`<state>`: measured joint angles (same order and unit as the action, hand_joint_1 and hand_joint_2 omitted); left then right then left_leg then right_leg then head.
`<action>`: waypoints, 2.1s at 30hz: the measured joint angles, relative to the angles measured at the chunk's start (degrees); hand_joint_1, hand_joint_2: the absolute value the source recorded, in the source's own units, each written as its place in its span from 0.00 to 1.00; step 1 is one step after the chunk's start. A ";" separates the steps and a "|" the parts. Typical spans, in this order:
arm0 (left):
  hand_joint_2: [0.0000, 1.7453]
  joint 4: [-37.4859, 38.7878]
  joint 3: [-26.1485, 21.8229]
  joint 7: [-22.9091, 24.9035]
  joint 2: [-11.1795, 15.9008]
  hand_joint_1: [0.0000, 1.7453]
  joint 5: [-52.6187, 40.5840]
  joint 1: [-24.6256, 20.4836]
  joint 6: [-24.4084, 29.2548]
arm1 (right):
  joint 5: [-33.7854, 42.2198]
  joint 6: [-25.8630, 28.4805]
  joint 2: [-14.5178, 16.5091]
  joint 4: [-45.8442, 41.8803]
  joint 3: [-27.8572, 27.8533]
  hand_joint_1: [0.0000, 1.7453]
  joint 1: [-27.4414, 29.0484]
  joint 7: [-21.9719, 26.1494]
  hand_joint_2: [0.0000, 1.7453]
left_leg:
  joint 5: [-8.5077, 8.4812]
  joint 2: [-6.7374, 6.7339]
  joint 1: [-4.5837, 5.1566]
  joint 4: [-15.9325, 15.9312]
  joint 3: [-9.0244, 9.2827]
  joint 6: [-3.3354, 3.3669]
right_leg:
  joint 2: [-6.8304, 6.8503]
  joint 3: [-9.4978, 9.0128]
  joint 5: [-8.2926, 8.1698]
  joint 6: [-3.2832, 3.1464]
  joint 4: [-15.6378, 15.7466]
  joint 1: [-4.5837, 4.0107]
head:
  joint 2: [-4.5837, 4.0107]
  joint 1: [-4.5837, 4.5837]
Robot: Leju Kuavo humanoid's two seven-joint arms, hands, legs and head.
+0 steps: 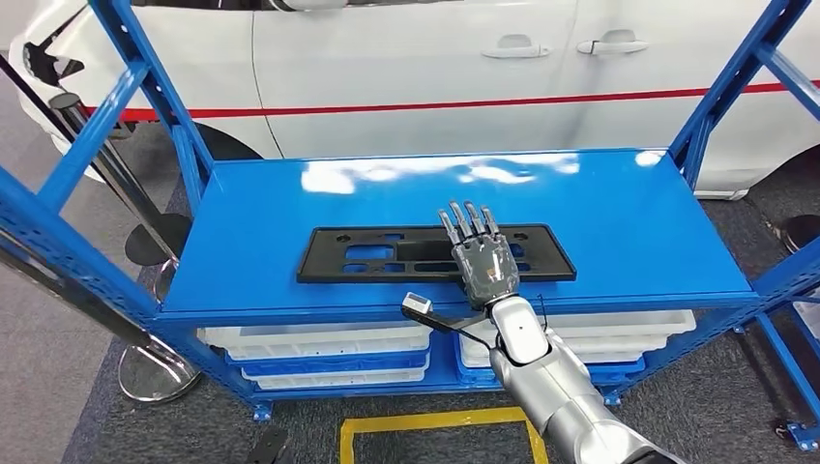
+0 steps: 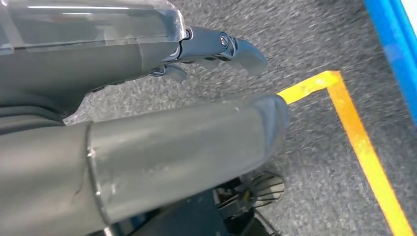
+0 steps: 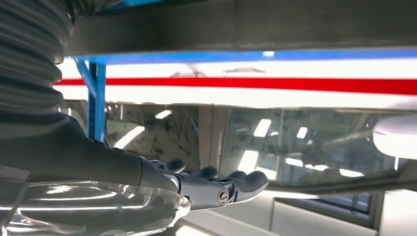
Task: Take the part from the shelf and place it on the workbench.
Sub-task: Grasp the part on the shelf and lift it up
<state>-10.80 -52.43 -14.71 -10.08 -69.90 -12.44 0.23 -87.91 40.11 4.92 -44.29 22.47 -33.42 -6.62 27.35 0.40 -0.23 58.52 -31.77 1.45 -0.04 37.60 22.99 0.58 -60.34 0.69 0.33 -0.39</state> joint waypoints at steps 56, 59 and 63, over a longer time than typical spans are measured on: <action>0.00 -0.09 -1.19 -4.01 0.03 0.00 5.05 -3.69 2.87 | 0.04 -0.01 -0.15 -3.44 -1.25 1.00 -4.48 3.79 1.00 | -3.64 -0.04 -0.08 -0.59 -3.01 1.35 | -0.18 5.65 8.50 0.92 -14.61 0.48 | 0.00 -0.03; 0.00 -0.09 -1.20 -3.98 0.03 0.00 5.02 -3.67 3.46 | 0.19 -0.01 -0.22 -3.88 -1.44 1.00 -4.50 4.21 1.00 | -3.20 0.06 -0.03 0.03 -2.98 1.07 | -0.16 2.24 3.41 0.48 -6.71 0.45 | 0.00 -0.03; 0.00 -0.17 -1.20 -4.58 0.11 0.00 5.02 -3.62 6.48 | 0.95 0.01 0.03 -9.08 -3.58 1.00 -3.73 7.97 1.00 | -2.69 0.07 0.35 0.74 -3.46 0.05 | -0.21 -0.82 1.46 -0.23 0.20 0.00 | 0.00 -0.04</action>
<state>-10.97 -53.64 -19.29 -9.97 -64.88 -16.06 6.71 -86.96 40.12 4.95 -53.36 18.89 -37.15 1.35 24.66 0.47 0.12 59.26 -35.23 1.51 -0.26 36.78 24.45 0.35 -60.14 0.69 0.33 -0.44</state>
